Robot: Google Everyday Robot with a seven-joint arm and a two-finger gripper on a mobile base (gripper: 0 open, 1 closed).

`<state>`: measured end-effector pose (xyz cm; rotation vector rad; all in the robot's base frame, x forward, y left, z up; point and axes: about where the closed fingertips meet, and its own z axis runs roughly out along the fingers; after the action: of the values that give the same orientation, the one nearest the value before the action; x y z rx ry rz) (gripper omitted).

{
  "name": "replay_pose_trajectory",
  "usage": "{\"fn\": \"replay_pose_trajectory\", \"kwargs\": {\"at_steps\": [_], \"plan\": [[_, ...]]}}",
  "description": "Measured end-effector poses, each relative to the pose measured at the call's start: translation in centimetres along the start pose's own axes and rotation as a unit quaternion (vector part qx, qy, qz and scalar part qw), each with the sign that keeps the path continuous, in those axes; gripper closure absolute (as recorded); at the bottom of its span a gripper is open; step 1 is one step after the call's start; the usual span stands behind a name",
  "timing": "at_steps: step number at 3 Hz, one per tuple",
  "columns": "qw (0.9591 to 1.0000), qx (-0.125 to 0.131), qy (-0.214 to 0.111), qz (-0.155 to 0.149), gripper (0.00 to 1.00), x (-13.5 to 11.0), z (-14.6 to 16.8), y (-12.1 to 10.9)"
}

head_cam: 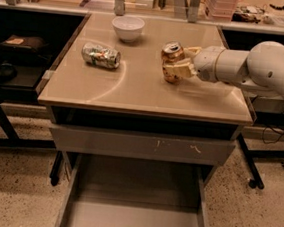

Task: Pick orange can from middle drawer and place on counter

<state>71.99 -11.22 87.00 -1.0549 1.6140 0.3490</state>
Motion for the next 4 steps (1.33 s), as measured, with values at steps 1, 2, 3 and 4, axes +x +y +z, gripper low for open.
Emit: {"fn": "replay_pose_trajectory", "kwargs": {"at_steps": [1,2,3,4], "plan": [[1.0000,0.000,0.000,0.000,0.81,0.00,0.00,0.00],[1.0000,0.000,0.000,0.000,0.57,0.00,0.01,0.00],[1.0000,0.000,0.000,0.000,0.36,0.00,0.01,0.00],[1.0000,0.000,0.000,0.000,0.10,0.00,0.01,0.01]]}}
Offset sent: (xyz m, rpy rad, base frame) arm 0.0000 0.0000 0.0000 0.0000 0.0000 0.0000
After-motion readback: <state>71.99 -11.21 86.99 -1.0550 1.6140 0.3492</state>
